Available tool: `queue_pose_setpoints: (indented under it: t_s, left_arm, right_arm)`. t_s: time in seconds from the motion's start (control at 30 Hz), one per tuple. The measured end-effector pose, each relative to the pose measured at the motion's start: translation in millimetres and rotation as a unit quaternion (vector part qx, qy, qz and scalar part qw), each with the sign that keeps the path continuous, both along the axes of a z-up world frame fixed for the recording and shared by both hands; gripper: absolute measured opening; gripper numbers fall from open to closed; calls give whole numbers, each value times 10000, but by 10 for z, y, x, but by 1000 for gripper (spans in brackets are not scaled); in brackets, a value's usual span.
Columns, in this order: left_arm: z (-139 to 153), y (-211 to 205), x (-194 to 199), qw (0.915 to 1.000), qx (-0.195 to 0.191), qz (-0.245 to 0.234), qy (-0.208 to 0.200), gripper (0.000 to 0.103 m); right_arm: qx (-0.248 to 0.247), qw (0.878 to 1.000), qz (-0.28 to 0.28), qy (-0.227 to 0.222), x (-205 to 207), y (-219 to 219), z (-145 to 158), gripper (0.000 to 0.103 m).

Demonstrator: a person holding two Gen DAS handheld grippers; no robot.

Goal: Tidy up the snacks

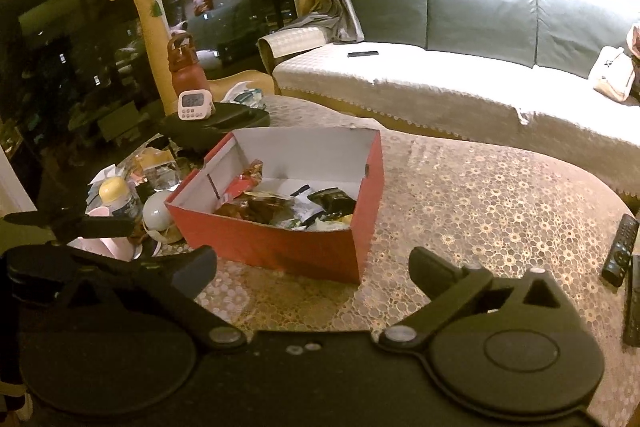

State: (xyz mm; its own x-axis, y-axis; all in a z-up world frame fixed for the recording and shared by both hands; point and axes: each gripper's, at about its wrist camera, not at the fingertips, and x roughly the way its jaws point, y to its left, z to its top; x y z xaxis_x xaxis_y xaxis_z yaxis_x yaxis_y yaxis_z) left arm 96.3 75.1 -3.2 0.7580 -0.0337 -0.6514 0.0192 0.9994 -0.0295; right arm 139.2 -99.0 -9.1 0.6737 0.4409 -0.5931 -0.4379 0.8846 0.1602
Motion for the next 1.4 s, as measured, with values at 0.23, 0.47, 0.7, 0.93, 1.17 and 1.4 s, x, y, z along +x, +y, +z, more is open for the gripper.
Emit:
queue_pose_setpoints:
  t_s: [0.23,0.47,0.7,0.93,1.17,1.4]
  left_arm:
    - [48,2,-13,10000,14,47,-51,103]
    - [58,-5,-17,10000,-1,46,-56,103]
    - [92,-34,-33,9999,-15,72,-84,103]
    - [103,-38,-49,9999,-48,98,-133,103]
    - [99,-53,-67,9998,-59,120,-133,103]
    - [96,-52,-75,9999,-89,89,-115,103]
  right_arm:
    - [-2,10000,-47,28,-44,-62,-18,103]
    - [49,9999,-45,77,-48,-83,-26,103]
    - [105,9999,-54,94,-63,-98,-27,103]
    - [153,9998,-59,101,-82,-113,-24,103]
    - [205,9997,-79,121,-106,-133,-18,103]
    - [211,9997,-83,122,-111,-146,-17,103]
